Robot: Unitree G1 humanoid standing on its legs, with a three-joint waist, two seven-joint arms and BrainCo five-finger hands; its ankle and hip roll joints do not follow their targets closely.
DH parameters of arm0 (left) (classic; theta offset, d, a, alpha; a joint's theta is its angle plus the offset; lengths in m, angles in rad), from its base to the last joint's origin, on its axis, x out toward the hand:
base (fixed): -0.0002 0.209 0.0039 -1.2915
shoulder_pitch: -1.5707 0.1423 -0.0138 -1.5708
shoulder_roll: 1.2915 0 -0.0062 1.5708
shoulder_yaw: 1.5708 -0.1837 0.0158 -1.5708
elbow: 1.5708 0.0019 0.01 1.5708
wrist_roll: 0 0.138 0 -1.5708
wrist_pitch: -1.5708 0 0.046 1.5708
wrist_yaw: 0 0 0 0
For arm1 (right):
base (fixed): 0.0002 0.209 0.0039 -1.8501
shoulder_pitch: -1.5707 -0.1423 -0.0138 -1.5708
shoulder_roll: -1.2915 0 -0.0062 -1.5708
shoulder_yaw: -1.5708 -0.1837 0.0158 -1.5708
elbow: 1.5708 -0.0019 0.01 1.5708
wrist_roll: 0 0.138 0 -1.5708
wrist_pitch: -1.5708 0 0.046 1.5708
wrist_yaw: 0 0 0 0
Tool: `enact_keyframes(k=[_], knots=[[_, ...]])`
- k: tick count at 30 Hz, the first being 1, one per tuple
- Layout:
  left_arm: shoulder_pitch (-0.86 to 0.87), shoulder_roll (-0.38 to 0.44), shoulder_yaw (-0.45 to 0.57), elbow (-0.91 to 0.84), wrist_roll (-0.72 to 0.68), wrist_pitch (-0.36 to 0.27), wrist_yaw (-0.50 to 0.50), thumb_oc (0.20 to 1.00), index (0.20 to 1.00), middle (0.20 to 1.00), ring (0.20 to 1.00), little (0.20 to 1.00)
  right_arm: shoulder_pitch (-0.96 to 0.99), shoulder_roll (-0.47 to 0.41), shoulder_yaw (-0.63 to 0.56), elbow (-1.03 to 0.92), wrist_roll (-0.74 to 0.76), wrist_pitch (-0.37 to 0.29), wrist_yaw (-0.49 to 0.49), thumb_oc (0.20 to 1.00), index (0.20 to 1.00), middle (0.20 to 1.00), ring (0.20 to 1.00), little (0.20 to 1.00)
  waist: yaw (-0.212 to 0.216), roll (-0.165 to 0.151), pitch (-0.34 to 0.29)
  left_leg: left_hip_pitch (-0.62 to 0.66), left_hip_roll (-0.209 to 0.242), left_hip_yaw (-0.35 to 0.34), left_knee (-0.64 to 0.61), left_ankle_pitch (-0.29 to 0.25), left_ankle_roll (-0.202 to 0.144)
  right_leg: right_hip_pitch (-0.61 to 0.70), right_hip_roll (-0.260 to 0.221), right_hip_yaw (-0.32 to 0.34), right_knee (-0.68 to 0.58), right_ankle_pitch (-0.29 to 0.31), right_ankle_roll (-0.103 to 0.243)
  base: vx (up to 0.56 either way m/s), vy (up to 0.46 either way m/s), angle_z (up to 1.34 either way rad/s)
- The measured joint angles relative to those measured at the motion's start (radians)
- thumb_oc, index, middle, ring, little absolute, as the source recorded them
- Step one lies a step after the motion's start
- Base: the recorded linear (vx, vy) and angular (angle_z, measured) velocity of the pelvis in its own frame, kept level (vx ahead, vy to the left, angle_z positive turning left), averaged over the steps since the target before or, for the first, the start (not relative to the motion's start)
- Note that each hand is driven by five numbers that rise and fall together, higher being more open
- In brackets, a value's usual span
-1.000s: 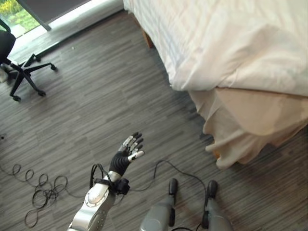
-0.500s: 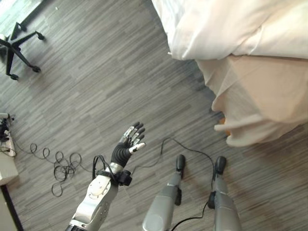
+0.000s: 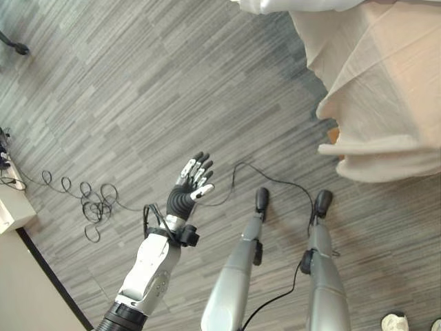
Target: Making the bed.
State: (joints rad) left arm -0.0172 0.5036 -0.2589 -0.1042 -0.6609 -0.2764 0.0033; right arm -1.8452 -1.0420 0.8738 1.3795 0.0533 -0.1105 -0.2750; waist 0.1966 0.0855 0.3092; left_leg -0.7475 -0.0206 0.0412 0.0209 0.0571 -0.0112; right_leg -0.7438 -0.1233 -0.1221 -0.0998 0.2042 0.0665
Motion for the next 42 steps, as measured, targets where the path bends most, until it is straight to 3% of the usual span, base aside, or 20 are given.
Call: enact_keyframes(k=[3, 5, 7, 10, 12, 14, 15, 18, 19, 21, 23, 24, 25, 28, 30, 33, 42], knots=[[-0.010, 0.000, -0.001, 0.001, 0.000, 0.000, 0.002, 1.000, 1.000, 1.000, 1.000, 1.000, -0.001, -0.001, 0.005, 0.001, -0.009, -0.002, 0.000, 0.200, 0.200, 0.200, 0.200, 0.200, 0.002, 0.000, 0.000, 0.000, -0.002, 0.000, 0.010, 0.000, 0.000, 0.005, -0.002, 0.001, 0.000, 0.008, 0.001, -0.01, 0.052, 0.01], [-0.040, 0.000, -0.001, 0.001, 0.000, -0.001, 0.009, 1.000, 1.000, 1.000, 1.000, 1.000, 0.019, -0.007, 0.073, -0.040, -0.034, 0.009, 0.000, 0.200, 0.200, 0.200, 0.200, 0.200, -0.001, -0.003, -0.002, 0.003, -0.002, -0.007, 0.021, 0.000, 0.000, 0.017, -0.002, -0.004, 0.000, 0.011, 0.002, -0.02, 0.043, 0.07], [-0.069, 0.000, -0.001, 0.003, 0.000, -0.002, 0.013, 1.000, 1.000, 1.000, 1.000, 1.000, 0.121, -0.070, 0.147, -0.214, -0.096, 0.019, 0.001, 0.200, 0.200, 0.200, 0.200, 0.200, -0.011, -0.010, -0.002, 0.011, -0.002, -0.016, 0.036, -0.001, -0.001, 0.035, -0.001, -0.008, 0.000, 0.011, 0.002, -0.02, 0.042, 0.08], [-0.070, -0.005, 0.019, 0.008, 0.007, -0.007, 0.014, 1.000, 1.000, 1.000, 1.000, 1.000, 0.345, -0.192, 0.132, -0.584, -0.154, 0.042, 0.002, 0.200, 0.200, 0.200, 0.200, 0.200, -0.032, -0.033, 0.002, 0.045, 0.001, -0.023, 0.046, -0.006, -0.009, 0.076, 0.004, -0.009, 0.001, 0.011, 0.002, -0.02, 0.043, 0.02], [-0.052, -0.002, 0.036, 0.052, 0.008, -0.005, 0.019, 1.000, 1.000, 1.000, 1.000, 1.000, 0.647, -0.206, -0.027, -0.811, -0.228, 0.031, 0.028, 0.200, 0.200, 0.200, 0.200, 0.200, -0.061, -0.064, 0.000, 0.111, 0.010, -0.025, 0.049, -0.019, -0.013, 0.141, 0.011, -0.005, 0.001, 0.011, 0.002, -0.02, 0.047, -0.09], [-0.043, 0.005, 0.034, 0.067, 0.010, -0.006, 0.021, 1.000, 1.000, 1.000, 1.000, 1.000, 0.854, -0.172, -0.147, -0.879, -0.257, 0.018, 0.070, 0.200, 0.200, 0.200, 0.200, 0.200, -0.086, -0.092, -0.013, 0.161, 0.011, -0.020, 0.041, -0.029, -0.023, 0.183, 0.014, -0.005, 0.001, 0.005, 0.009, 0.00, 0.061, -0.08], [-0.034, 0.011, 0.037, 0.064, 0.016, -0.008, 0.021, 1.000, 1.000, 1.000, 1.000, 1.000, 1.043, -0.156, -0.298, -0.950, -0.282, 0.014, 0.083, 0.200, 0.200, 0.200, 0.200, 0.200, -0.086, -0.104, -0.019, 0.176, 0.010, -0.022, 0.040, -0.031, -0.026, 0.201, 0.012, -0.006, 0.001, 0.000, 0.015, 0.02, 0.057, 0.10], [0.014, 0.016, 0.051, 0.069, 0.016, -0.004, 0.020, 1.000, 1.000, 1.000, 1.000, 1.000, 1.394, -0.010, -0.539, -0.952, -0.314, -0.022, 0.112, 0.200, 0.200, 0.200, 0.200, 0.200, -0.109, -0.118, -0.020, 0.259, 0.010, -0.033, 0.025, -0.027, -0.021, 0.282, 0.012, -0.013, 0.001, -0.008, 0.019, 0.03, 0.062, 0.10], [0.040, 0.026, 0.055, 0.072, 0.019, -0.006, 0.019, 1.000, 1.000, 1.000, 1.000, 1.000, 1.522, 0.040, -0.598, -0.936, -0.319, -0.031, 0.132, 0.200, 0.200, 0.200, 0.200, 0.200, -0.119, -0.126, -0.026, 0.302, 0.012, -0.032, 0.020, -0.035, -0.030, 0.315, 0.006, -0.017, 0.017, -0.038, 0.023, 0.08, 0.091, 0.12], [0.067, 0.032, 0.091, 0.077, 0.046, 0.001, 0.008, 1.000, 1.000, 1.000, 1.000, 1.000, 1.659, 0.205, -0.725, -0.804, -0.329, -0.056, 0.148, 0.200, 0.200, 0.200, 0.200, 0.200, -0.117, -0.133, -0.034, 0.373, 0.007, -0.059, 0.002, -0.034, -0.024, 0.386, 0.006, -0.044, 0.029, -0.069, 0.018, 0.05, 0.054, 0.25], [0.098, 0.035, 0.123, 0.078, 0.049, 0.001, 0.005, 1.000, 1.000, 1.000, 1.000, 1.000, 1.701, 0.368, -0.700, -0.640, -0.339, -0.054, 0.197, 0.200, 0.200, 0.200, 0.200, 0.200, -0.110, -0.157, -0.067, 0.436, 0.012, -0.060, -0.021, -0.037, -0.027, 0.439, 0.011, -0.046, 0.023, -0.084, 0.021, 0.02, 0.031, 0.11], [0.104, 0.035, 0.140, 0.074, 0.049, -0.001, -0.002, 1.000, 1.000, 1.000, 1.000, 1.000, 1.755, 0.474, -0.616, -0.463, -0.369, -0.025, 0.269, 0.200, 0.200, 0.200, 0.200, 0.200, -0.091, -0.160, -0.079, 0.483, 0.012, -0.069, -0.037, -0.037, -0.026, 0.490, 0.011, -0.055, 0.009, -0.090, 0.022, 0.03, 0.036, 0.13], [0.101, 0.036, 0.142, 0.074, 0.049, -0.003, -0.004, 1.000, 1.000, 1.000, 1.000, 1.000, 1.797, 0.502, -0.560, -0.413, -0.377, -0.015, 0.290, 0.200, 0.200, 0.200, 0.200, 0.200, -0.084, -0.156, -0.082, 0.491, 0.009, -0.072, -0.043, -0.036, -0.025, 0.496, 0.009, -0.056, 0.006, -0.090, 0.022, 0.03, 0.036, 0.15], [0.150, 0.030, 0.179, 0.071, 0.049, 0.001, -0.010, 1.000, 1.000, 1.000, 1.000, 1.000, 1.959, 0.722, -0.579, -0.123, -0.387, 0.023, 0.311, 0.200, 0.200, 0.200, 0.200, 0.200, -0.097, -0.145, -0.088, 0.571, 0.002, -0.054, -0.070, -0.034, -0.013, 0.555, 0.003, -0.042, 0.002, -0.088, 0.021, 0.01, 0.045, -0.16], [0.181, 0.014, 0.199, 0.066, 0.049, 0.003, -0.014, 1.000, 1.000, 1.000, 1.000, 1.000, 2.039, 0.773, -0.632, -0.047, -0.377, 0.038, 0.308, 0.200, 0.200, 0.200, 0.200, 0.200, -0.131, -0.139, -0.099, 0.624, -0.002, -0.040, -0.094, -0.042, -0.002, 0.598, -0.004, -0.032, 0.001, -0.095, 0.027, 0.00, 0.027, -0.32], [0.137, 0.002, 0.205, 0.059, 0.048, 0.006, -0.023, 1.000, 1.000, 1.000, 1.000, 1.000, 2.092, 0.780, -0.642, 0.001, -0.315, 0.064, 0.287, 0.200, 0.200, 0.200, 0.200, 0.200, -0.174, -0.142, -0.131, 0.666, -0.004, -0.013, -0.119, -0.043, 0.003, 0.610, -0.012, -0.003, -0.004, -0.117, 0.035, -0.02, 0.011, -0.26], [0.104, -0.018, 0.095, 0.056, 0.047, 0.027, -0.042, 1.000, 1.000, 1.000, 1.000, 1.000, 2.003, 0.773, -0.684, -0.031, -0.187, 0.055, 0.233, 0.200, 0.200, 0.200, 0.200, 0.200, -0.179, -0.122, -0.296, 0.759, 0.000, 0.007, -0.120, -0.062, -0.005, 0.688, 0.001, 0.029, -0.005, -0.123, 0.046, -0.01, 0.006, -0.07]])
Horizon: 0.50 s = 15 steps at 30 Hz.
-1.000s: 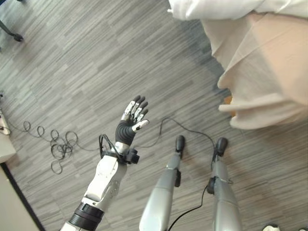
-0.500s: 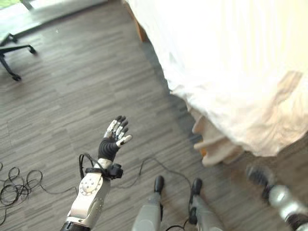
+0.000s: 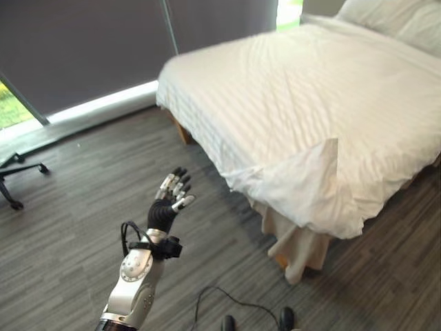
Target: Making the bed.
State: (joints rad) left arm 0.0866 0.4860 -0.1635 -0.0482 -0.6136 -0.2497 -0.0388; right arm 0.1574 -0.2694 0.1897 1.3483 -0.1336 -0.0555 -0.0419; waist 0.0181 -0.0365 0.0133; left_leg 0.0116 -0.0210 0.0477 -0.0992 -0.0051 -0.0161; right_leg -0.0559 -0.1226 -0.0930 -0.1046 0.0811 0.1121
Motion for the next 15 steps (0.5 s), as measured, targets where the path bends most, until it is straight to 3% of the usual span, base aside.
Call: enact_keyframes(k=[2, 3, 4, 9, 13, 14, 15], knots=[[-0.003, 0.000, -0.010, 0.000, 0.001, 0.009, -0.010, 1.000, 1.000, 1.000, 1.000, 1.000, 0.009, -0.021, -0.097, 0.003, 0.073, 0.001, -0.002, 0.200, 0.200, 0.200, 0.200, 0.200, -0.009, -0.007, -0.019, 0.010, 0.004, 0.004, 0.000, -0.002, -0.002, 0.009, 0.004, 0.004, 0.000, -0.006, -0.007, 0.00, -0.010, -0.06], [-0.003, 0.000, -0.009, 0.000, 0.001, 0.012, -0.009, 1.000, 1.000, 1.000, 1.000, 1.000, 0.010, -0.033, -0.157, 0.002, 0.117, 0.000, -0.003, 0.460, 0.460, 0.460, 0.460, 0.460, -0.018, -0.010, -0.020, 0.010, 0.005, 0.005, 0.000, -0.002, -0.002, 0.009, 0.004, 0.006, 0.000, -0.006, -0.007, -0.01, -0.020, -0.11], [-0.003, 0.000, -0.009, 0.000, 0.001, 0.014, -0.010, 1.000, 1.000, 1.000, 1.000, 1.000, 0.011, -0.061, -0.214, 0.003, 0.183, 0.000, -0.013, 1.000, 1.000, 1.000, 1.000, 1.000, -0.025, -0.014, -0.022, 0.009, 0.005, 0.011, 0.000, -0.001, -0.001, 0.008, 0.005, 0.013, 0.000, -0.005, -0.007, 0.00, -0.013, -0.10], [0.004, 0.015, -0.009, -0.020, 0.001, 0.019, -0.013, 1.000, 1.000, 1.000, 1.000, 1.000, 0.053, -0.204, -0.267, -0.124, 0.283, -0.009, -0.044, 1.000, 1.000, 1.000, 1.000, 1.000, -0.046, -0.053, -0.027, 0.010, 0.013, 0.027, 0.000, -0.002, -0.002, 0.003, 0.015, 0.030, 0.000, -0.005, -0.008, 0.00, -0.013, -0.10], [0.083, 0.020, 0.041, -0.036, 0.001, 0.020, -0.011, 1.000, 1.000, 1.000, 1.000, 1.000, 0.182, -0.351, -0.429, -0.584, 0.301, -0.004, -0.046, 1.000, 1.000, 1.000, 1.000, 1.000, -0.076, -0.069, -0.024, 0.009, 0.015, 0.044, 0.000, -0.003, -0.004, -0.007, 0.017, 0.048, 0.000, -0.003, -0.007, 0.00, -0.003, -0.14], [0.101, 0.021, 0.051, -0.036, 0.000, 0.021, -0.012, 1.000, 1.000, 1.000, 1.000, 1.000, 0.187, -0.432, -0.497, -0.641, 0.310, -0.047, -0.074, 1.000, 1.000, 1.000, 1.000, 1.000, -0.078, -0.067, -0.026, 0.011, 0.014, 0.050, 0.000, -0.006, -0.003, -0.007, 0.016, 0.053, 0.000, 0.000, -0.008, 0.00, -0.002, -0.10], [0.103, 0.021, 0.052, -0.039, 0.000, 0.021, -0.013, 1.000, 1.000, 1.000, 1.000, 1.000, 0.171, -0.455, -0.529, -0.660, 0.313, -0.043, -0.086, 1.000, 1.000, 1.000, 1.000, 1.000, -0.075, -0.071, -0.026, 0.009, 0.013, 0.050, 0.000, -0.008, -0.005, -0.006, 0.018, 0.052, 0.000, 0.000, -0.007, 0.00, -0.002, -0.07]])
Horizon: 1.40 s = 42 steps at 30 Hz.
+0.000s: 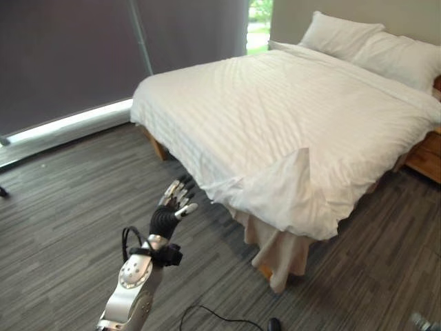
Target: Making the bed.
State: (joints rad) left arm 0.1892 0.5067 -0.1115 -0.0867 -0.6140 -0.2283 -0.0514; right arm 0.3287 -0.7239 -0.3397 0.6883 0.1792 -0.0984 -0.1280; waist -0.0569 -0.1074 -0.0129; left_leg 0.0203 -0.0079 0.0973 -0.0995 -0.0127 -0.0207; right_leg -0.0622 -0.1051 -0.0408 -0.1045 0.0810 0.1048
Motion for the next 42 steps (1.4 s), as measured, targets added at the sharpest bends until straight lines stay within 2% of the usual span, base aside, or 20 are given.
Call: enact_keyframes(k=[4, 10, 13, 15, 18, 22, 26, 29, 39, 42], knots=[[0.028, 0.002, -0.001, -0.017, -0.001, 0.008, -0.002, 1.000, 1.000, 1.000, 1.000, 1.000, -0.074, -0.055, -0.009, -0.057, 0.029, -0.019, -0.020, 1.000, 1.000, 1.000, 1.000, 1.000, 0.014, -0.022, 0.001, -0.002, 0.005, 0.001, 0.000, -0.001, -0.002, -0.003, 0.006, -0.001, 0.000, 0.003, 0.000, 0.00, 0.000, 0.00], [0.033, 0.016, -0.043, -0.028, -0.012, 0.024, -0.031, 1.000, 1.000, 1.000, 1.000, 1.000, -0.275, -0.102, 0.155, -0.061, 0.066, -0.037, -0.001, 1.000, 1.000, 1.000, 1.000, 1.000, 0.053, 0.002, 0.015, -0.008, -0.001, -0.001, 0.000, -0.003, 0.001, -0.006, 0.002, -0.001, -0.001, 0.005, 0.004, -0.02, -0.008, 0.01], [0.026, 0.047, -0.086, -0.031, -0.014, 0.025, -0.039, 1.000, 1.000, 1.000, 1.000, 1.000, -0.486, -0.128, 0.346, -0.057, 0.108, -0.043, 0.027, 1.000, 1.000, 1.000, 1.000, 1.000, 0.075, 0.014, 0.038, -0.035, 0.000, -0.001, 0.000, 0.000, 0.004, -0.030, 0.002, -0.002, -0.001, 0.009, 0.003, -0.05, -0.030, -0.01], [0.021, 0.045, -0.131, -0.032, -0.052, 0.029, -0.040, 1.000, 1.000, 1.000, 1.000, 1.000, -0.720, -0.126, 0.521, 0.092, 0.137, -0.039, 0.031, 1.000, 1.000, 1.000, 1.000, 1.000, 0.096, 0.019, 0.058, -0.044, 0.000, 0.000, 0.002, 0.004, 0.010, -0.049, 0.005, -0.001, -0.001, 0.024, -0.001, -0.08, -0.038, 0.00], [0.006, 0.047, -0.155, -0.034, -0.071, 0.034, -0.041, 1.000, 1.000, 1.000, 1.000, 1.000, -0.920, -0.125, 0.636, 0.202, 0.156, -0.042, 0.048, 1.000, 1.000, 1.000, 1.000, 1.000, 0.133, 0.021, 0.084, -0.072, -0.001, -0.010, 0.005, 0.014, 0.010, -0.071, 0.004, -0.006, 0.000, 0.031, -0.005, -0.03, -0.019, 0.08], [-0.010, 0.054, -0.152, -0.036, -0.090, 0.034, -0.039, 1.000, 1.000, 1.000, 1.000, 1.000, -1.082, -0.123, 0.662, 0.266, 0.186, -0.043, 0.046, 1.000, 1.000, 1.000, 1.000, 1.000, 0.171, 0.023, 0.117, -0.091, -0.002, -0.027, 0.006, 0.022, 0.008, -0.083, 0.003, -0.019, 0.004, 0.036, -0.007, -0.02, -0.025, 0.12], [-0.042, 0.054, -0.152, -0.035, -0.090, 0.034, -0.038, 1.000, 1.000, 1.000, 1.000, 1.000, -1.177, -0.122, 0.674, 0.321, 0.193, -0.042, 0.044, 1.000, 1.000, 1.000, 1.000, 1.000, 0.183, 0.023, 0.153, -0.105, -0.004, -0.035, 0.006, 0.024, 0.010, -0.092, 0.001, -0.035, 0.004, 0.038, -0.010, 0.00, -0.020, 0.08], [-0.046, 0.054, -0.153, -0.036, -0.090, 0.034, -0.039, 1.000, 1.000, 1.000, 1.000, 1.000, -1.180, -0.122, 0.691, 0.352, 0.194, -0.041, 0.044, 1.000, 1.000, 1.000, 1.000, 1.000, 0.198, 0.030, 0.164, -0.108, -0.004, -0.044, 0.006, 0.022, 0.009, -0.091, 0.000, -0.042, 0.004, 0.037, -0.010, 0.02, -0.008, 0.06], [-0.060, 0.054, -0.158, -0.035, -0.091, 0.034, -0.039, 1.000, 1.000, 1.000, 1.000, 1.000, -1.180, -0.080, 0.702, 0.387, 0.255, -0.037, 0.048, 1.000, 1.000, 1.000, 1.000, 1.000, 0.200, 0.068, 0.193, -0.144, -0.006, -0.056, 0.006, 0.025, 0.012, -0.122, -0.003, -0.062, 0.004, 0.037, -0.010, 0.01, -0.002, 0.03], [-0.072, 0.054, -0.160, -0.035, -0.091, 0.034, -0.039, 1.000, 1.000, 1.000, 1.000, 1.000, -1.180, -0.065, 0.703, 0.387, 0.260, -0.037, 0.048, 1.000, 1.000, 1.000, 1.000, 1.000, 0.200, 0.069, 0.194, -0.163, -0.007, -0.058, 0.006, 0.028, 0.012, -0.140, -0.003, -0.064, 0.004, 0.037, -0.011, 0.00, 0.000, 0.01]])
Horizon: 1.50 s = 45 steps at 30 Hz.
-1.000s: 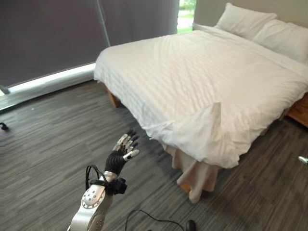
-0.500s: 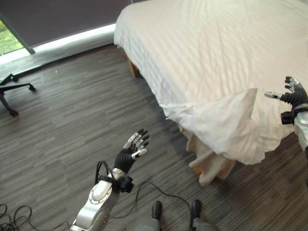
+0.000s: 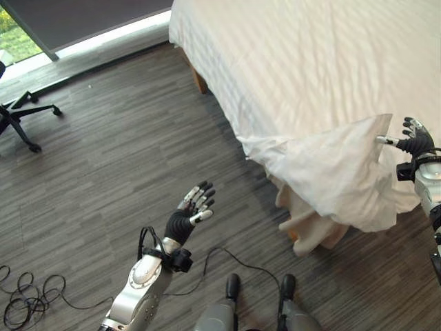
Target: Making the bed.
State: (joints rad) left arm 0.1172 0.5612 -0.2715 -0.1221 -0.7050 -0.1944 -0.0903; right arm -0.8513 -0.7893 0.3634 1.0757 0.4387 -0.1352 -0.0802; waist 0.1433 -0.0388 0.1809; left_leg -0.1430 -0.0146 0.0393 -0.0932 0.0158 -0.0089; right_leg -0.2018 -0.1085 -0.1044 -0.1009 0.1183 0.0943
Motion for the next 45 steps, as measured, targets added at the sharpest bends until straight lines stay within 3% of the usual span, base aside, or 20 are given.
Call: enact_keyframes(k=[11, 12, 13, 20, 25, 26, 28, 32, 38, 39, 41, 45], knots=[[-0.038, -0.004, -0.039, 0.001, 0.000, -0.001, 0.003, 1.000, 1.000, 1.000, 1.000, 1.000, -0.030, 0.059, 0.040, -0.044, 0.015, -0.001, 0.005, 1.000, 1.000, 1.000, 1.000, 1.000, 0.006, 0.034, 0.028, -0.028, 0.000, -0.013, 0.000, 0.005, -0.001, -0.023, 0.000, -0.012, 0.000, 0.001, -0.002, 0.01, -0.001, 0.02], [-0.039, -0.004, -0.039, 0.001, 0.000, -0.001, 0.004, 1.000, 1.000, 1.000, 1.000, 1.000, -0.029, 0.065, 0.041, -0.041, 0.015, -0.001, 0.006, 0.216, 0.216, 0.216, 0.216, 0.216, 0.008, 0.037, 0.031, -0.029, 0.000, -0.016, 0.000, 0.005, -0.001, -0.023, 0.000, -0.016, 0.000, 0.001, -0.002, 0.01, -0.006, 0.09], [-0.044, -0.005, -0.039, 0.002, 0.000, -0.001, 0.005, 1.000, 1.000, 1.000, 1.000, 1.000, -0.029, 0.066, 0.045, -0.038, 0.015, -0.001, 0.008, 0.200, 0.200, 0.200, 0.200, 0.200, 0.012, 0.042, 0.036, -0.031, 0.001, -0.021, 0.000, 0.005, -0.001, -0.023, 0.000, -0.023, 0.000, 0.001, -0.002, 0.01, -0.002, 0.10], [-0.052, -0.005, -0.038, 0.003, 0.000, -0.004, 0.010, 1.000, 1.000, 1.000, 1.000, 1.000, -0.028, 0.069, 0.077, -0.053, -0.004, -0.001, 0.015, 0.200, 0.200, 0.200, 0.200, 0.200, 0.026, 0.042, 0.048, -0.047, 0.000, -0.024, 0.000, 0.007, -0.001, -0.037, -0.001, -0.026, 0.000, 0.001, -0.002, 0.00, 0.000, 0.01], [-0.073, -0.038, -0.035, 0.008, 0.003, -0.009, 0.029, 1.000, 1.000, 1.000, 1.000, 1.000, 0.268, 0.138, 0.119, -0.496, -0.111, -0.008, 0.037, 0.200, 0.200, 0.200, 0.200, 0.200, 0.008, 0.024, 0.061, -0.042, 0.003, -0.022, 0.001, 0.006, -0.001, -0.036, 0.003, -0.023, 0.001, 0.001, -0.002, 0.00, 0.002, -0.01], [-0.074, -0.039, -0.032, 0.008, 0.011, -0.009, 0.029, 1.000, 1.000, 1.000, 1.000, 1.000, 0.396, 0.166, 0.161, -0.632, -0.161, -0.007, 0.094, 0.200, 0.200, 0.200, 0.200, 0.200, 0.004, 0.018, 0.065, -0.041, 0.004, -0.021, 0.001, 0.006, -0.002, -0.034, 0.003, -0.024, 0.001, 0.001, -0.002, 0.00, 0.000, 0.00], [-0.072, -0.037, -0.018, 0.008, 0.013, -0.010, 0.029, 1.000, 1.000, 1.000, 1.000, 1.000, 0.509, 0.206, 0.219, -0.637, -0.209, 0.002, 0.157, 0.200, 0.200, 0.200, 0.200, 0.200, -0.004, 0.011, 0.069, -0.038, 0.001, -0.019, 0.001, 0.006, -0.002, -0.032, 0.001, -0.025, 0.001, 0.001, -0.002, 0.00, 0.000, 0.00], [-0.028, -0.023, 0.050, 0.003, 0.021, -0.012, 0.027, 1.000, 1.000, 1.000, 1.000, 1.000, 0.717, 0.300, 0.193, -0.533, -0.364, 0.013, 0.195, 0.200, 0.200, 0.200, 0.200, 0.200, -0.018, -0.014, 0.093, -0.014, 0.000, -0.020, 0.000, 0.004, -0.004, -0.007, -0.001, -0.029, 0.000, -0.007, -0.004, 0.00, 0.000, 0.00], [0.005, -0.023, 0.055, 0.008, 0.023, -0.013, 0.031, 1.000, 1.000, 1.000, 1.000, 1.000, 0.692, 0.417, 0.090, -0.340, -0.557, -0.026, 0.134, 0.200, 0.200, 0.200, 0.200, 0.200, -0.028, -0.020, 0.094, -0.011, 0.001, -0.027, 0.000, 0.005, -0.004, 0.000, -0.002, -0.035, -0.002, -0.015, -0.001, 0.00, 0.003, 0.04], [0.005, -0.028, 0.055, 0.008, 0.022, -0.013, 0.034, 1.000, 1.000, 1.000, 1.000, 1.000, 0.678, 0.452, 0.045, -0.256, -0.563, -0.034, 0.108, 1.000, 1.000, 1.000, 1.000, 1.000, -0.028, -0.020, 0.093, -0.010, 0.001, -0.029, 0.000, 0.005, -0.005, 0.002, -0.002, -0.036, 0.000, -0.015, -0.001, 0.01, 0.005, 0.08], [0.000, -0.030, 0.055, 0.008, 0.022, -0.013, 0.045, 1.000, 1.000, 1.000, 1.000, 1.000, 0.628, 0.528, -0.077, -0.053, -0.552, -0.039, 0.049, 1.000, 1.000, 1.000, 1.000, 1.000, -0.027, -0.021, 0.093, -0.007, -0.001, -0.030, 0.000, 0.005, -0.005, 0.005, -0.002, -0.036, 0.000, -0.015, 0.000, 0.00, 0.000, 0.02], [-0.040, -0.031, 0.054, 0.007, 0.022, -0.013, 0.045, 1.000, 1.000, 1.000, 1.000, 1.000, 0.599, 0.547, -0.171, 0.134, -0.460, -0.036, 0.019, 1.000, 1.000, 1.000, 1.000, 1.000, -0.029, -0.019, 0.089, 0.026, -0.002, -0.030, 0.001, 0.002, -0.003, 0.038, -0.005, -0.038, 0.000, -0.014, -0.001, 0.03, -0.005, 0.01]])
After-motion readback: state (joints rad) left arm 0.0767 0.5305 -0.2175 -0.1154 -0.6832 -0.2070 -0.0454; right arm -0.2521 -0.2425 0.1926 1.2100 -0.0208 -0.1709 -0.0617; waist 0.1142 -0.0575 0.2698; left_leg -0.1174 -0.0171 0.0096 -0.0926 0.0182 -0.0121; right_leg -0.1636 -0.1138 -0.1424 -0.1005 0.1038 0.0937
